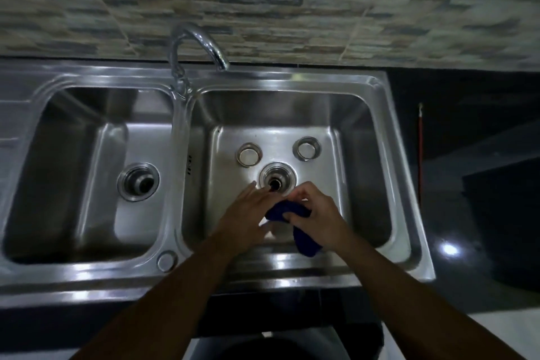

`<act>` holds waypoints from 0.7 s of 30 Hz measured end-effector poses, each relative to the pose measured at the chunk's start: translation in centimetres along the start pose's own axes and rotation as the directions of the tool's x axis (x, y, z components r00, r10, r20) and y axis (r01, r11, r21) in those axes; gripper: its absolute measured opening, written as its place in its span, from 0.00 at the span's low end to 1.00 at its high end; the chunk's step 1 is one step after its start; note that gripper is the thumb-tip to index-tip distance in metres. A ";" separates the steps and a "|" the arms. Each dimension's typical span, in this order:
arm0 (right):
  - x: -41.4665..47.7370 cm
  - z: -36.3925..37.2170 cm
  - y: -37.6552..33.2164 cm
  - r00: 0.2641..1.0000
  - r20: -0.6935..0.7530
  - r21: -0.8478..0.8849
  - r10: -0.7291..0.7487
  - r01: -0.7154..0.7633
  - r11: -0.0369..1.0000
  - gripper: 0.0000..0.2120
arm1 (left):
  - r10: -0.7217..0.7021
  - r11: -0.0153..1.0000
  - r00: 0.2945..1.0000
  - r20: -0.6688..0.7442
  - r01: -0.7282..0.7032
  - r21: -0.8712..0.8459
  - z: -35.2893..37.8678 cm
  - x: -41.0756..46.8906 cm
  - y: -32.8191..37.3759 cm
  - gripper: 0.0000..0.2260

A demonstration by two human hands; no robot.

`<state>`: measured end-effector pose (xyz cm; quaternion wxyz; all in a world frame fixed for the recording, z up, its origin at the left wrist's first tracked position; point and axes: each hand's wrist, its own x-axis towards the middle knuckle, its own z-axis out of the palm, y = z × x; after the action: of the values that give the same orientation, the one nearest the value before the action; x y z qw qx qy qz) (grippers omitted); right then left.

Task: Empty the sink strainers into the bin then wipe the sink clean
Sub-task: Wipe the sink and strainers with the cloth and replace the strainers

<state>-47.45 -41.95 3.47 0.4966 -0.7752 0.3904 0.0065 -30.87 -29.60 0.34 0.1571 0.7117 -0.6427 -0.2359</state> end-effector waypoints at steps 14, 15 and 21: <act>-7.0 -1.0 -2.3 0.994 0.027 -0.224 -0.106 0.110 0.968 0.27 | -0.020 1.000 0.989 0.146 0.021 -0.009 -7.6 -0.9 7.1 0.09; -7.3 -1.7 -1.9 0.992 0.028 -0.286 -0.119 0.122 0.950 0.31 | -0.037 0.999 0.987 0.159 0.038 -0.001 -7.7 -0.7 7.6 0.09; -10.0 -8.7 0.5 0.986 0.077 -0.388 -0.145 0.163 0.907 0.30 | 0.003 1.000 0.987 0.162 -0.001 -0.017 -7.0 2.2 12.5 0.08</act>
<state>-57.99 -42.85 11.45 0.3388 -0.8870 0.3072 0.0634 -37.54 -33.85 12.51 0.1109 0.6883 -0.6519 -0.2983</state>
